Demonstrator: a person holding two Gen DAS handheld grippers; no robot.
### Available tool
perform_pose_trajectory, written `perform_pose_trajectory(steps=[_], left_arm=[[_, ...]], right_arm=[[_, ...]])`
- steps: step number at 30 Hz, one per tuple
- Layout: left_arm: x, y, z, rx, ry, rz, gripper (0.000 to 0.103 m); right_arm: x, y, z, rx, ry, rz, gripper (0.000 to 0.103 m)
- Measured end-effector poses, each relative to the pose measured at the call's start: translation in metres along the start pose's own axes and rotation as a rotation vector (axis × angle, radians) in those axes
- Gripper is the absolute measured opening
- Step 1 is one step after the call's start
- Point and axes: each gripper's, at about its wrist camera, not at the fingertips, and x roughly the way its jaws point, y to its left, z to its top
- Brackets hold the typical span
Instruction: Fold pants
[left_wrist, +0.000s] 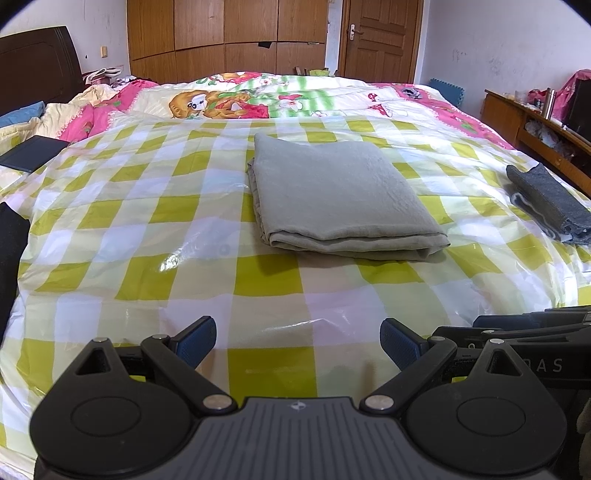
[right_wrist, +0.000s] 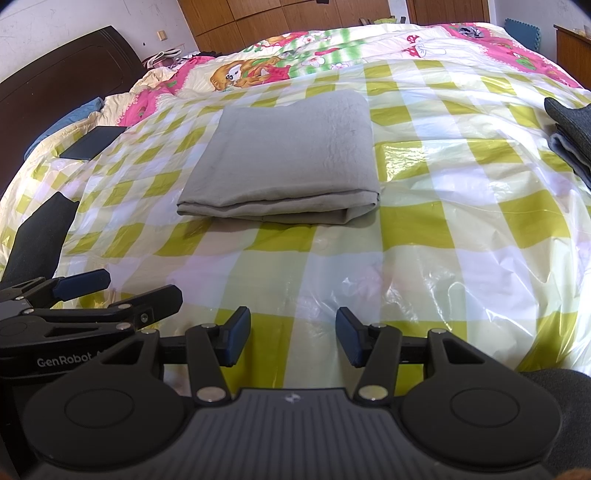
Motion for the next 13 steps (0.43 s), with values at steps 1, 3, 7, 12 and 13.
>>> perform_pose_trajectory(steps=[1, 3, 7, 12, 13], left_arm=[[-0.0001, 0.0, 0.0, 0.0, 0.0, 0.0, 0.103], [-0.0007, -0.0002, -0.0001, -0.001, 0.001, -0.001, 0.103], [-0.0003, 0.0, 0.0, -0.001, 0.001, 0.0, 0.103], [-0.0008, 0.0004, 0.0003, -0.001, 0.0, 0.001, 0.103], [-0.0008, 0.0001, 0.0003, 0.0, -0.001, 0.001, 0.103]], right_arm=[[0.0002, 0.0003, 0.0003, 0.0, 0.0, 0.0, 0.053], [0.0001, 0.0004, 0.0003, -0.001, 0.0, 0.0, 0.053], [0.0001, 0.0004, 0.0003, 0.0, 0.0, 0.0, 0.053], [-0.0001, 0.0005, 0.0002, 0.0, 0.0, 0.0, 0.053], [0.0, 0.0006, 0.0002, -0.001, 0.0, 0.0, 0.053]])
